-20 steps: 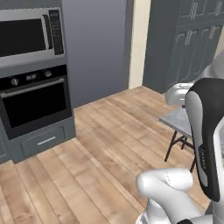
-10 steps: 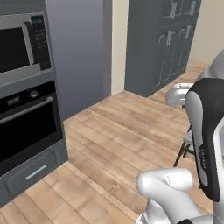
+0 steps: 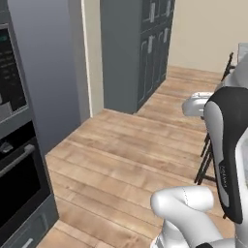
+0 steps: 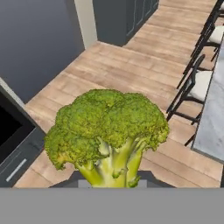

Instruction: Take the cheese, steak, and broccoli from the fridge and place them on the plate on the dining counter to create an appetizer plate.

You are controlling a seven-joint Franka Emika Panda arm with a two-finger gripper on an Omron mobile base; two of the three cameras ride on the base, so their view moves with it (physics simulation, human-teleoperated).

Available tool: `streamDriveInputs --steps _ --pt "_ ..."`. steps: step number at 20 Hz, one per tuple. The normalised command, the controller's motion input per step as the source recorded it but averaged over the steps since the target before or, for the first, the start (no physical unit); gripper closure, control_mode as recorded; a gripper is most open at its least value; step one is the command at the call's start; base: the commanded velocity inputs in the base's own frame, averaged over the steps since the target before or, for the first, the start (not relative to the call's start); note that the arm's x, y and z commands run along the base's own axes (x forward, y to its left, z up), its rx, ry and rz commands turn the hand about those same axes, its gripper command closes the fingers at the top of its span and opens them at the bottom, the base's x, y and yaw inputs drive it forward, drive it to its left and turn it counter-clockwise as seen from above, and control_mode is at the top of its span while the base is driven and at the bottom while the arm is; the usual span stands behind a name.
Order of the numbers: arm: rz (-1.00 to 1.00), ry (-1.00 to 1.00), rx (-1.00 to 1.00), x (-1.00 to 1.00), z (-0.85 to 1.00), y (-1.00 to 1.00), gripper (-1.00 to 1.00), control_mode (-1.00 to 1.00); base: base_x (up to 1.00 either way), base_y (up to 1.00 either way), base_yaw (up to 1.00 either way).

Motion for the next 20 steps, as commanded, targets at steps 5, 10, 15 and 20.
streamDriveInputs --steps 5,10,15,20 --pt "0.00 0.00 0.00 0.00 0.00 0.00 1.00 1.00 1.00 0.21 -0.47" --pt "0.00 0.00 0.00 0.00 0.00 0.00 1.00 1.00 1.00 0.20 -0.48" --pt "0.00 0.00 0.00 0.00 0.00 0.00 1.00 1.00 1.00 0.04 -0.45" --pt "0.00 0.00 0.00 0.00 0.00 0.00 1.00 1.00 1.00 0.05 -0.37"
